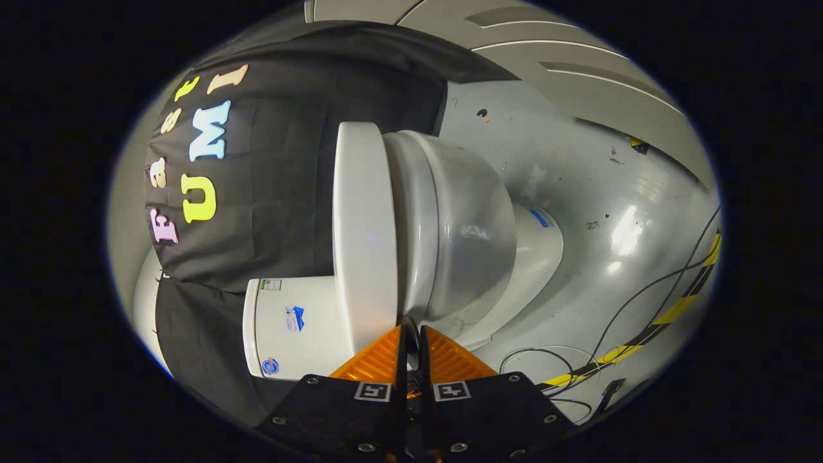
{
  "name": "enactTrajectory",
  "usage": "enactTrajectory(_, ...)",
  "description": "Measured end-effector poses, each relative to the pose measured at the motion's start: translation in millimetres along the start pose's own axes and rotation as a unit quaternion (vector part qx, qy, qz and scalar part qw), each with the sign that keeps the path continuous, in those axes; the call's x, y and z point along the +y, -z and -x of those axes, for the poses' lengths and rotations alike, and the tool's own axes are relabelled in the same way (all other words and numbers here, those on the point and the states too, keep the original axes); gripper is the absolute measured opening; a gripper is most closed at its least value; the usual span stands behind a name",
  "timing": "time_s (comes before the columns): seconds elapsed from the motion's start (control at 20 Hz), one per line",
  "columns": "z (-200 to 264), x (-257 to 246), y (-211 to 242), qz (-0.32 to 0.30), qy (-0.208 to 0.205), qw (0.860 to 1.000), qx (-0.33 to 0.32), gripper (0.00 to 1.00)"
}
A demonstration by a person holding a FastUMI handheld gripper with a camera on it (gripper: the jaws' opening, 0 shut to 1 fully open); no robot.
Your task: Open the toilet lid.
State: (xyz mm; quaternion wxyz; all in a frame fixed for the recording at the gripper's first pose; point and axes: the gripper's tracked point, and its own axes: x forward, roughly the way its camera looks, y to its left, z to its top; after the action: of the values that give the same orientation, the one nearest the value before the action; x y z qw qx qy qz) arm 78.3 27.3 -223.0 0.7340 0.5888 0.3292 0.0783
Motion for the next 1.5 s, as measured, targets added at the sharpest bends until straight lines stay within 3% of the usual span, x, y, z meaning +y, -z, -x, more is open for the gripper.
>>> enactTrajectory(0.15,-2,3,-1,0.024,0.008,1.000,-0.010,0.00)
enactTrajectory(0.7,10,26,2,0.101,0.061,0.992,-0.038,0.00)
enactTrajectory(1.05,23,65,7,0.194,0.099,0.973,-0.076,0.00)
enactTrajectory(1.5,38,125,20,0.315,0.130,0.933,-0.115,0.00)
